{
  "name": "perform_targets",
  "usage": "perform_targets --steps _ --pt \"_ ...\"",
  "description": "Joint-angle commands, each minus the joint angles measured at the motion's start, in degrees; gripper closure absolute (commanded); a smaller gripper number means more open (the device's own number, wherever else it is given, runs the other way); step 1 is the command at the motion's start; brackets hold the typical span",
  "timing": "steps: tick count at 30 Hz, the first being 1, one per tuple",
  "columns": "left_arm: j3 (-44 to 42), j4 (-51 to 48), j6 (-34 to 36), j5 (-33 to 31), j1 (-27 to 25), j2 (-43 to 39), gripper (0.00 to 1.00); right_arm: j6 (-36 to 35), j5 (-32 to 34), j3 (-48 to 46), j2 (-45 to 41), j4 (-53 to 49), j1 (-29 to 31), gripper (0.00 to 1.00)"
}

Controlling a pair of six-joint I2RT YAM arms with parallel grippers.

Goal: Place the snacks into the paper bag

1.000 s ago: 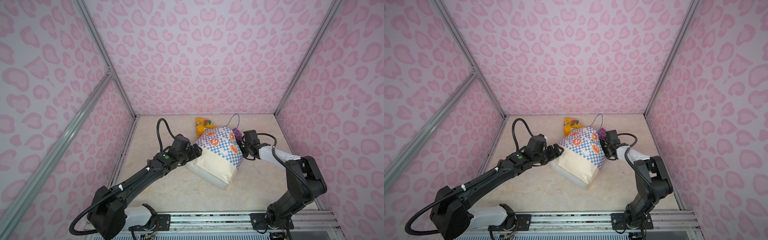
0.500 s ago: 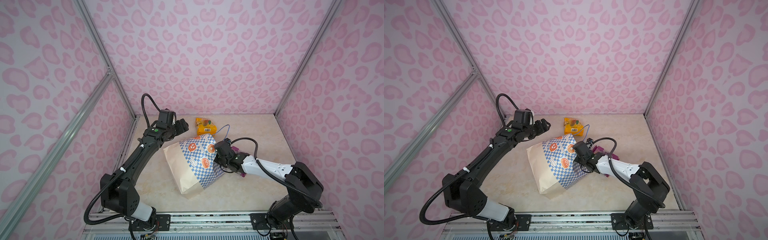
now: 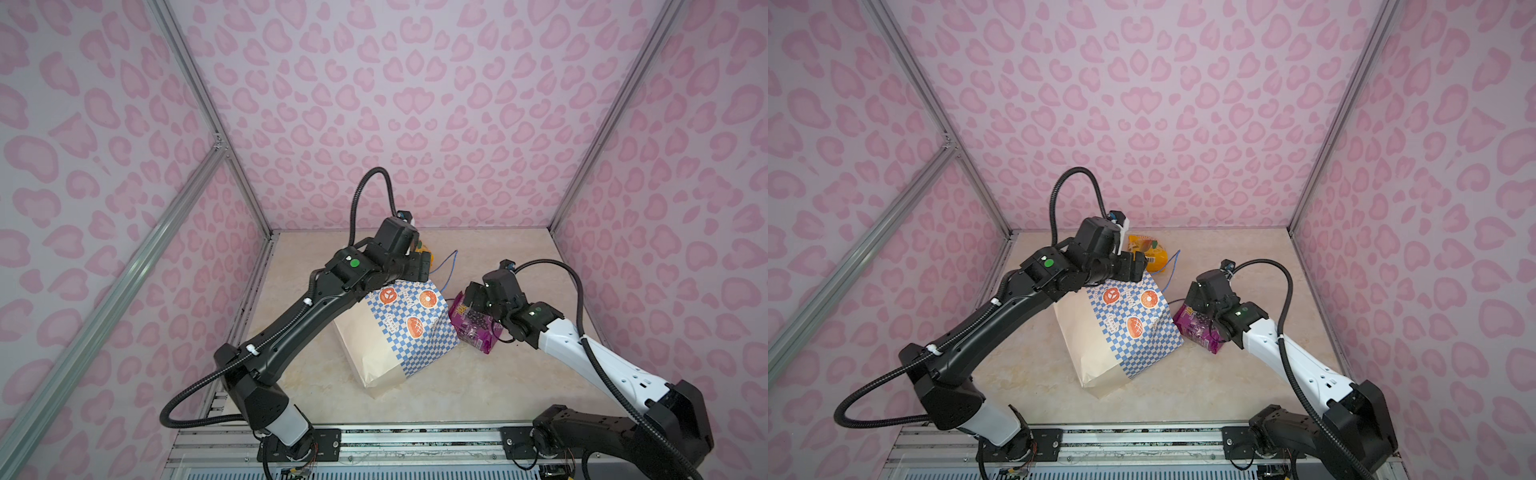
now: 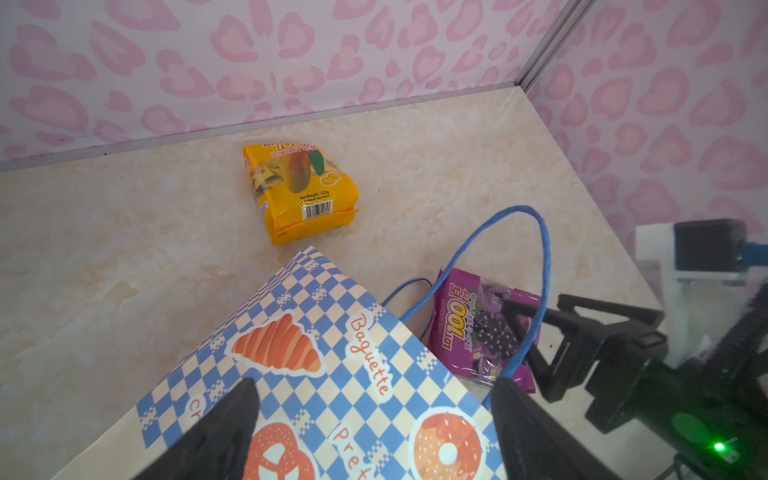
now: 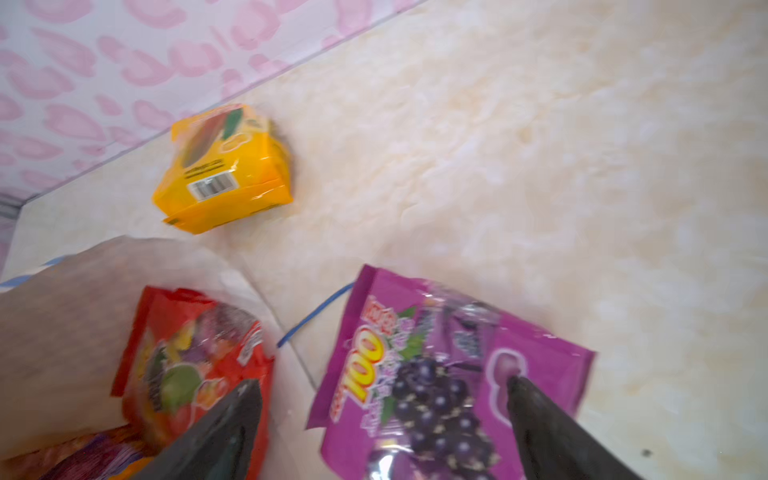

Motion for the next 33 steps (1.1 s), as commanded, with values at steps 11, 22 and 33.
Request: perform_targets --steps 11,22,33 --pt "31.81 -15.16 2.15 -21.98 -10.57 27.63 0.14 -1.10 -13.61 -12.86 -10.89 -0.48 -20.25 0.02" --pt "28.08 -17.20 0.44 -18.40 -8.48 25.80 0.96 1.58 -29.85 -17.46 5.52 15.39 -20.96 0.06" --pt "20.09 -19.85 5.53 -12.86 -8.46 16.69 0.96 4.03 -37.45 -18.06 7.43 25.58 -17.83 1.00"
